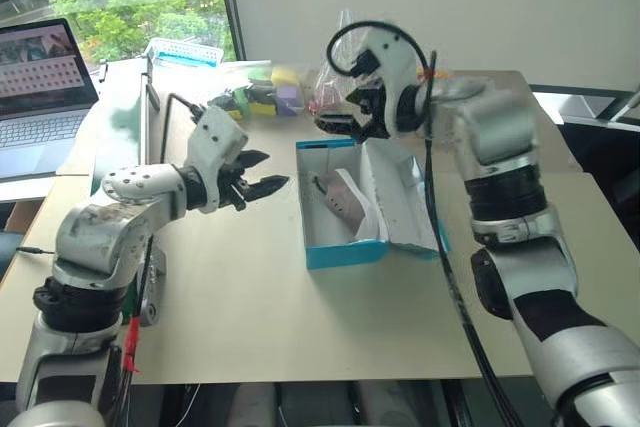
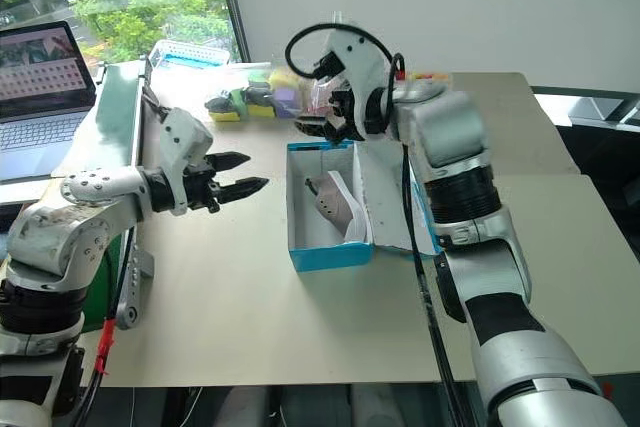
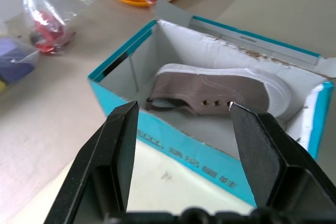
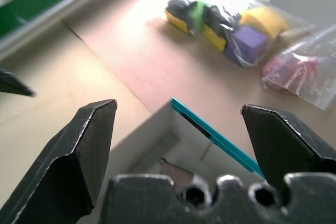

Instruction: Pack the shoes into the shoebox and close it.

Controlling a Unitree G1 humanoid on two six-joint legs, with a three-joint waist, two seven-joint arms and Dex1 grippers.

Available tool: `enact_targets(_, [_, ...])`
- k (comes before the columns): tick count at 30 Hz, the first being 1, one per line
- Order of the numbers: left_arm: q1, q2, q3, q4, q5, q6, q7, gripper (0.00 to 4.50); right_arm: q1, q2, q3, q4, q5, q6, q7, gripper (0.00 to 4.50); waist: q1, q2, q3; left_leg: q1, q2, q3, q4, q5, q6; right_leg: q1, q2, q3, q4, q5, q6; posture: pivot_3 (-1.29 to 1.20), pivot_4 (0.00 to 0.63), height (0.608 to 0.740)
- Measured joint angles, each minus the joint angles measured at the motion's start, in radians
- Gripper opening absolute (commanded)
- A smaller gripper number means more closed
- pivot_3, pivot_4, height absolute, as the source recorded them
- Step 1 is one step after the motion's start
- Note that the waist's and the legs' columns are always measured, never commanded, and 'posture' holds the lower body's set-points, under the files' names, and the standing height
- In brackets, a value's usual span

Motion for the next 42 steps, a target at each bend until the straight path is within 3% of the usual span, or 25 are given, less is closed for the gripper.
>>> enact_targets(5, [0.059, -0.103, 0.196, 0.017, 0.08, 0.115, 0.273, 2.95, 0.152, -0.038, -0.021, -0.063, 0.104, -0.056, 0.157, 4.44, -0.003, 0.0, 0.0, 0.0, 0.0, 0.001, 0.001, 0.0, 0.0, 0.0, 0.0, 0.0, 0.0, 0.0, 0.0, 0.0, 0.15, 0.74])
enact_targets(11, [0.137, -0.188, 0.364, -0.003, 0.133, 0.166, 0.458, 4.47, 0.197, -0.01, 0.044, -0.069, 0.113, -0.144, 0.232, 4.5, -0.006, -0.001, 0.0, 0.0, 0.001, 0.001, 0.003, 0.0, 0.0, -0.002, 0.0, 0.0, 0.003, 0.0, 0.0, 0.0, 0.15, 0.74])
enact_targets(20, [0.173, -0.206, 0.525, -0.018, 0.186, 0.165, 0.591, 4.47, 0.198, 0.09, 0.129, -0.021, 0.091, -0.284, 0.227, 4.5, 0.007, -0.001, -0.001, 0.0, 0.0, 0.0, 0.005, 0.0, -0.001, 0.0, -0.001, 0.0, 0.003, 0.0, 0.0, 0.0, 0.15, 0.74])
enact_targets(31, [0.168, -0.206, 0.524, 0.138, 0.226, 0.08, 0.617, 4.47, 0.259, 0.17, 0.185, 0.046, -0.019, -0.449, 0.141, 4.5, 0.018, -0.003, -0.002, 0.0, 0.001, 0.0, 0.005, 0.001, -0.002, -0.001, -0.001, -0.001, 0.004, 0.001, -0.001, 0.0, 0.15, 0.74])
enact_targets(42, [0.207, -0.14, 0.521, 0.3, 0.234, -0.131, 0.538, 4.47, 0.316, 0.205, 0.211, -0.013, -0.036, -0.447, 0.072, 4.5, 0.018, -0.003, -0.002, 0.0, 0.001, 0.0, 0.005, 0.001, -0.002, -0.001, -0.001, -0.002, 0.004, 0.001, -0.002, 0.0, 0.15, 0.74])
